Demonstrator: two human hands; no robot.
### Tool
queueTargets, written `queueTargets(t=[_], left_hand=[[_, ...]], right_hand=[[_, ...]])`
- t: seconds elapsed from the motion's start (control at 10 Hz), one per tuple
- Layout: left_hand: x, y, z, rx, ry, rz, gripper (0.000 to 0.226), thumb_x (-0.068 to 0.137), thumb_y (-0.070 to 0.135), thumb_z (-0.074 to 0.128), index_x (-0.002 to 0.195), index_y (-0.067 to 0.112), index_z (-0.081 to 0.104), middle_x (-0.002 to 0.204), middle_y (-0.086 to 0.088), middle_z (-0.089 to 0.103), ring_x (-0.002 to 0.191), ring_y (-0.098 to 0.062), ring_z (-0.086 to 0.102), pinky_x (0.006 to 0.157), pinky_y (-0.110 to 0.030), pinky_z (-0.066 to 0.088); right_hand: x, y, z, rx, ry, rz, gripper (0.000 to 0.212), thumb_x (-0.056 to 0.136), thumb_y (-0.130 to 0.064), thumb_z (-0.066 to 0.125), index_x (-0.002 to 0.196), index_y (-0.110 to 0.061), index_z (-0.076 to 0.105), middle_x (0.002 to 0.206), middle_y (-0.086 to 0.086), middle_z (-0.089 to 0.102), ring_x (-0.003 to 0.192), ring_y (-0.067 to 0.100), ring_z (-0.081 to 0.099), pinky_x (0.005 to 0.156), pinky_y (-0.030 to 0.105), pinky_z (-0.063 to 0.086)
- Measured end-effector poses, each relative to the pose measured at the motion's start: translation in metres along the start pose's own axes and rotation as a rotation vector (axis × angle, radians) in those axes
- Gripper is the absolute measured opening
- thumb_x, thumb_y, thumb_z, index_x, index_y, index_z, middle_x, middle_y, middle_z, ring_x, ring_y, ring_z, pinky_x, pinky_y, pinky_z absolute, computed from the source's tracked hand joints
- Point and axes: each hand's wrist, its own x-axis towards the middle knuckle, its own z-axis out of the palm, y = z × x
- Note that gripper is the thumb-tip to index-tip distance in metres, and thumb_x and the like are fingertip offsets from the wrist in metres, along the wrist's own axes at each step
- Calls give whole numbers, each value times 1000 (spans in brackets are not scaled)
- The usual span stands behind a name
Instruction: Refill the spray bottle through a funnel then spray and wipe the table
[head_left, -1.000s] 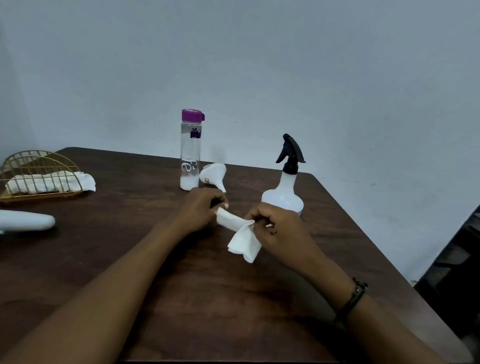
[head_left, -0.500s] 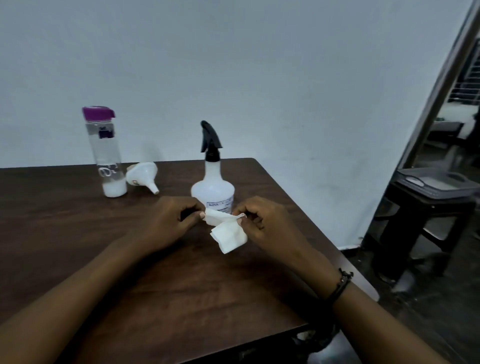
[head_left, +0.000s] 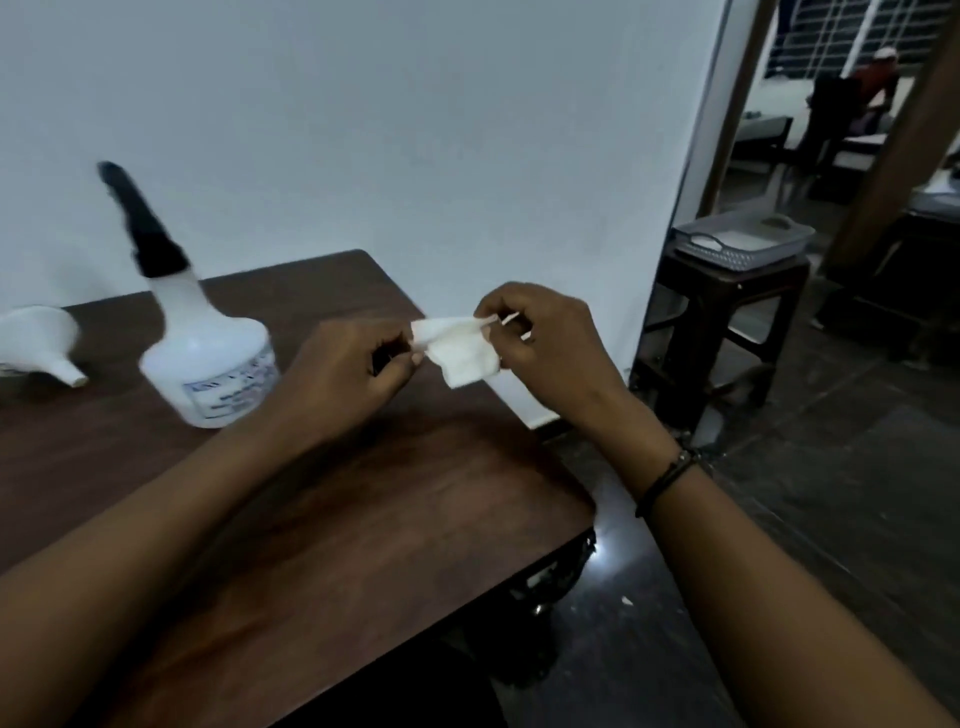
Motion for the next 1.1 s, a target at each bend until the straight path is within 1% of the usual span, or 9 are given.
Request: queueTargets(t=[0.1, 0.2, 0.3, 0.4, 0.6, 0.7, 0.9, 1.0, 1.1], left_hand=[[23, 4, 24, 1, -65, -5, 18, 93, 27, 63, 99, 14, 73, 90, -1, 73, 72, -13, 63, 66, -32, 53], [43, 0, 48, -30, -129, -37, 32, 90, 44, 53, 103, 20, 70, 93, 2, 72, 80, -15, 66, 74, -41, 57], [64, 5, 76, -31, -156, -30, 29, 90, 47, 53, 98, 25, 69, 85, 9, 69, 74, -9, 63, 71, -40, 56], [85, 13, 100, -12, -174, -4, 15, 94, 32, 60, 95, 20, 70, 81, 9, 67, 71, -2, 60, 67, -27, 50], [107, 13, 126, -13, -225, 5, 10, 93, 29, 63, 92, 23, 71, 82, 10, 70, 76, -8, 65, 74, -43, 56], [110, 13, 129, -6, -225, 10, 11, 92, 29, 63, 91, 22, 71, 80, 13, 69, 76, -3, 63, 74, -41, 55], [110, 7, 134, -34, -221, -8, 14, 89, 36, 59, 87, 27, 69, 78, 14, 69, 76, -10, 66, 73, -43, 56], [111, 8, 133, -33, -215, -12, 17, 88, 40, 56, 87, 28, 69, 77, 13, 69, 75, -8, 65, 72, -41, 56], [108, 9, 133, -43, -204, -19, 17, 89, 38, 58, 88, 26, 70, 78, 12, 70, 73, -9, 65, 71, -41, 56]], right_hand=[[-2, 41, -10, 31, 68, 113, 13, 85, -3, 62, 92, -11, 69, 87, -6, 65, 69, 17, 66, 69, 43, 59], [-12, 89, -4, 24, 124, 263, 14, 83, -3, 59, 90, -14, 67, 85, -4, 65, 69, 19, 68, 67, 44, 59], [-33, 146, 17, -37, 82, 405, 14, 83, -5, 61, 89, -16, 67, 85, -1, 67, 79, 24, 69, 72, 39, 58], [-63, 201, 49, -121, -24, 527, 15, 80, -5, 60, 89, -13, 70, 92, 11, 72, 88, 31, 67, 77, 37, 53], [-132, 270, 105, -131, -195, 839, 19, 79, -5, 49, 83, -14, 66, 96, 16, 69, 92, 35, 64, 71, 34, 47], [-152, 286, 120, -158, -236, 908, 25, 79, -1, 45, 86, -10, 67, 98, 18, 68, 94, 37, 64, 74, 38, 50], [-164, 314, 136, -129, -364, 948, 25, 82, 3, 48, 94, -3, 68, 100, 19, 67, 96, 38, 66, 75, 38, 54], [-165, 323, 135, -116, -386, 955, 17, 79, 0, 54, 77, -11, 67, 89, 17, 68, 93, 35, 67, 81, 38, 54], [-155, 321, 120, -48, -299, 963, 12, 84, -5, 60, 87, -7, 72, 96, 15, 73, 96, 29, 66, 80, 29, 48]])
